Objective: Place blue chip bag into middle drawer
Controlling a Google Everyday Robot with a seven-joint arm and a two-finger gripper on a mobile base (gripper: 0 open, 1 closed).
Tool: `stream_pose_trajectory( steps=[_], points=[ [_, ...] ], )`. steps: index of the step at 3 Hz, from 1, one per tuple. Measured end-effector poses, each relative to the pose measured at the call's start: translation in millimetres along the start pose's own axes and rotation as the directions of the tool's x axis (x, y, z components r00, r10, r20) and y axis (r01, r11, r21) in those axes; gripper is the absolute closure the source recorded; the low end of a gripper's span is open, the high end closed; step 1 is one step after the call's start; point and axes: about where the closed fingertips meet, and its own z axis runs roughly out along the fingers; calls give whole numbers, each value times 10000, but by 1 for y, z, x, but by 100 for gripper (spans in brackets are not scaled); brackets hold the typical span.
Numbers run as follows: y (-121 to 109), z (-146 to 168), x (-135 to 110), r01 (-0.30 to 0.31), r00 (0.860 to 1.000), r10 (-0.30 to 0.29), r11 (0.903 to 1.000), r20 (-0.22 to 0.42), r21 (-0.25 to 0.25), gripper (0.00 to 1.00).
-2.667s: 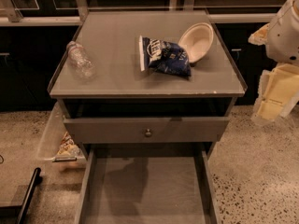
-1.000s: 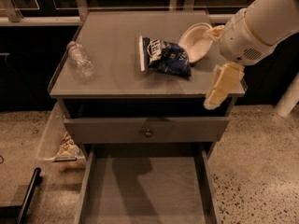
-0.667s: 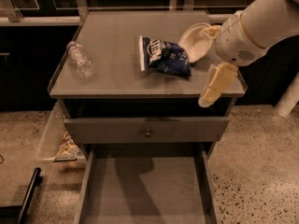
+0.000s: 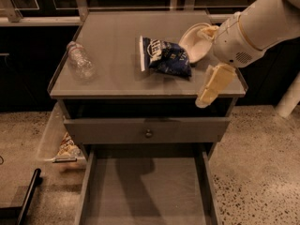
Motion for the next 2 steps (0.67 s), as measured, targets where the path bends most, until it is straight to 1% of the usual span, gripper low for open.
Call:
stream_pose_trajectory(
  steps=[1,2],
  points=[
    [-4,15,1,-251,9970,238,9995,740,171,0],
    [-20,28,0,-468,9848,379,9977,1694,486,0]
  ],
)
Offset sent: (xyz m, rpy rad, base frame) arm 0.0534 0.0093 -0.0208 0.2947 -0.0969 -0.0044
